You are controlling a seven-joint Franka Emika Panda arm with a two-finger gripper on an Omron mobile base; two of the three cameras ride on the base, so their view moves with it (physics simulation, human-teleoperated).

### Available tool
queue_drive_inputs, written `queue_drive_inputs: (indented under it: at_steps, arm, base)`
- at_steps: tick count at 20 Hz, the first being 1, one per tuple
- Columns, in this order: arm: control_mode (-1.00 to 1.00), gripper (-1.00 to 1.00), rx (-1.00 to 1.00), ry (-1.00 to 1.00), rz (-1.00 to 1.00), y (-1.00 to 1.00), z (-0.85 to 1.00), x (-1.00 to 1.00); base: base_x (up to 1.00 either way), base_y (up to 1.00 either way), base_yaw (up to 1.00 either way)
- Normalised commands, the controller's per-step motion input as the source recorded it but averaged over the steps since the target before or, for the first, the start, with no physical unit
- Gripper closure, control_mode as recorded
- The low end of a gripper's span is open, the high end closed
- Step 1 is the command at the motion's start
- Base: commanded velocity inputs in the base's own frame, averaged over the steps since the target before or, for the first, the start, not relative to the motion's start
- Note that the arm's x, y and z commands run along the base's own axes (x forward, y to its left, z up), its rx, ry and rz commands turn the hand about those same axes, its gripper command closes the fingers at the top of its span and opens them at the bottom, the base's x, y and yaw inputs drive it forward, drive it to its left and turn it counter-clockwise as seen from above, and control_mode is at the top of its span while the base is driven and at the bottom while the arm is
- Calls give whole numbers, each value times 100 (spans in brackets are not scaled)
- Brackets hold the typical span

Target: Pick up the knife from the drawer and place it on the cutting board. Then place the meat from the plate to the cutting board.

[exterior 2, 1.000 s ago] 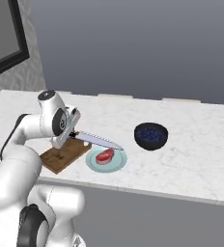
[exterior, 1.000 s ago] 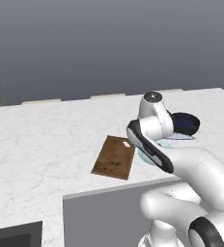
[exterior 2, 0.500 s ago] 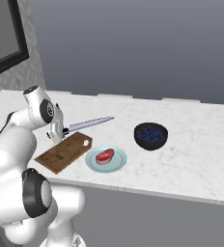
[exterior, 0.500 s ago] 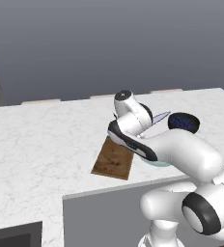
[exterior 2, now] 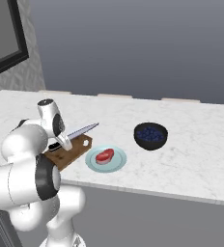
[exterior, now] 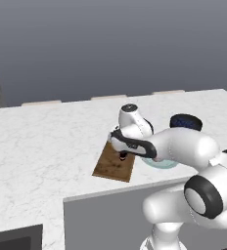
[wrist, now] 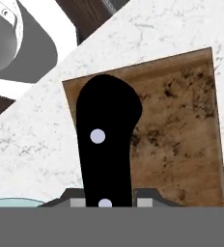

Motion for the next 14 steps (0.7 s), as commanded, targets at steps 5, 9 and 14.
queue_drive_inputs:
  at_steps: [5, 9, 14]
  arm:
    - [-100, 100, -8, 2, 5, 54, -13, 19]
    - [-100, 100, -8, 18, 7, 57, -41, 33]
    - [-100, 100, -4, 22, 10, 23, -45, 16]
  base:
    - [0, 0, 0]
    - [0, 0, 0]
    - [0, 0, 0]
